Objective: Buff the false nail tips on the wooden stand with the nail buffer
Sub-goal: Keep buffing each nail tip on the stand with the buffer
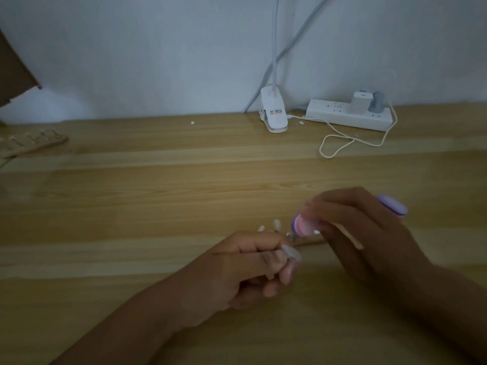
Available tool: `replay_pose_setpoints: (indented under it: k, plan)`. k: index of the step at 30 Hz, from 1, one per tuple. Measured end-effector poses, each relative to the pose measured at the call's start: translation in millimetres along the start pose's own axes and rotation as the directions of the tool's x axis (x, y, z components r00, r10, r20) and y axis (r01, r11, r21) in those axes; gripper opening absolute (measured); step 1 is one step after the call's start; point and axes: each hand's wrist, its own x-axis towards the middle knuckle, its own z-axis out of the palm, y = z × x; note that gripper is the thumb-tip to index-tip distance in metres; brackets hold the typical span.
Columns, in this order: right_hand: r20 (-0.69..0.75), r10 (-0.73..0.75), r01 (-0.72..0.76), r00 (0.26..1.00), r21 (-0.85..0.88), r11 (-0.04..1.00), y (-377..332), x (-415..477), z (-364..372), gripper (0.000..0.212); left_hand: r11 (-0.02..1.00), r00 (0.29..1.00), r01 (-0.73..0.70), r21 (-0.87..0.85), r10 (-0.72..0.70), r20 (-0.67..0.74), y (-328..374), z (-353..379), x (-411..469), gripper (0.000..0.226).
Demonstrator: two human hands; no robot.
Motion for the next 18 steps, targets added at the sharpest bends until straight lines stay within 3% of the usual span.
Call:
replay_pose_setpoints:
  k: [2, 5, 9, 11, 14, 18]
  plan:
    - [-0.062, -0.011, 0.01, 0.998, -0.017, 1.0, -1, 2, -3, 0.024, 0.998, 1.0, -0.005, -0.056, 0.005, -0.005, 1, -1, 0, 0.023]
    - [0.008, -0.17, 0.17, 0.985, -0.043, 0.985, -12, -7, 3, 0.024, 0.991, 1.0, 0.002, -0.131, -0.003, -0.005, 2, -3, -1, 0.021]
    - [-0.022, 0.002, -0.003, 1.0, -0.027, 1.0, 2, 0, -3, 0.015, 0.987, 0.999, 0.02, -0.162, -0.012, 0.05, 3, -5, -3, 0.024]
    - [-0.054, -0.033, 0.029, 0.998, -0.072, 0.997, -2, 0, 1, 0.027, 0.984, 0.999, 0.032, -0.176, -0.025, 0.046, 3, -6, -2, 0.022]
    - [0.028, -0.107, 0.105, 0.994, 0.066, 0.992, -10, -9, 8, 0.027, 0.973, 0.997, 0.079, -0.218, -0.073, 0.035, -1, -9, -1, 0.017]
    - [-0.029, 0.0, 0.0, 1.0, -0.016, 1.0, 3, 1, 3, 0.024, 0.981, 0.993, 0.082, -0.175, -0.065, 0.103, 1, -11, -1, 0.025]
